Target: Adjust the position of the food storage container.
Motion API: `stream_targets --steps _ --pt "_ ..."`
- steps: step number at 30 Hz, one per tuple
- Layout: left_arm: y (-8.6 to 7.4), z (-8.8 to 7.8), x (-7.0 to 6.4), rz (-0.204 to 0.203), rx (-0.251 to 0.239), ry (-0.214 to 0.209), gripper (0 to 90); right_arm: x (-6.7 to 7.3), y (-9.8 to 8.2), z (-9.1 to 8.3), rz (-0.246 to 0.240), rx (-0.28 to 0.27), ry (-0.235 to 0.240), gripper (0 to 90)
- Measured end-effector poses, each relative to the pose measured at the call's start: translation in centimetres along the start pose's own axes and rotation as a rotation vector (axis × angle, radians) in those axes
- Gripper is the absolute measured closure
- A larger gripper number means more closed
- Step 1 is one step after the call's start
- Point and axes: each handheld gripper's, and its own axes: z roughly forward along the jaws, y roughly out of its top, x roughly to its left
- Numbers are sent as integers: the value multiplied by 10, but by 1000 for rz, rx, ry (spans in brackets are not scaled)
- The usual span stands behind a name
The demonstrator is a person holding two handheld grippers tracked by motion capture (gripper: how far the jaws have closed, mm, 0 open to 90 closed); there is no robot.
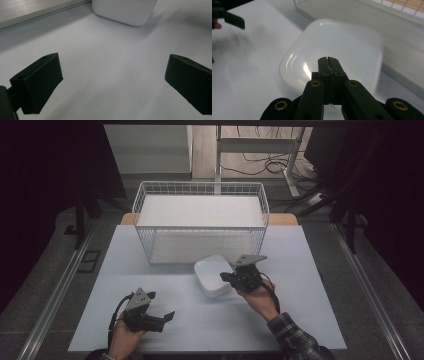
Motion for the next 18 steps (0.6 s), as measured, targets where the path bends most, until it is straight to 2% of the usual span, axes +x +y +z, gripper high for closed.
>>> stream_targets --steps 1,4,7,8,11,18 --pt "0 0 0 0 0 0 7 0 0 0 0 0 0 890" --pt "0 1 0 2 7 0 8 3 13 19 9 5 8 890" --pt "0 1 -1 5 6 -1 9 10 29 41 -7 16 -10 891" --pt "0 0 -1 8 8 -1 9 10 29 41 -7 16 -10 891" --pt "0 0 -1 8 8 -5 9 13 45 59 -15 32 -30 891" --pt "0 1 -2 9 12 -13 11 8 60 82 0 60 -69 890"
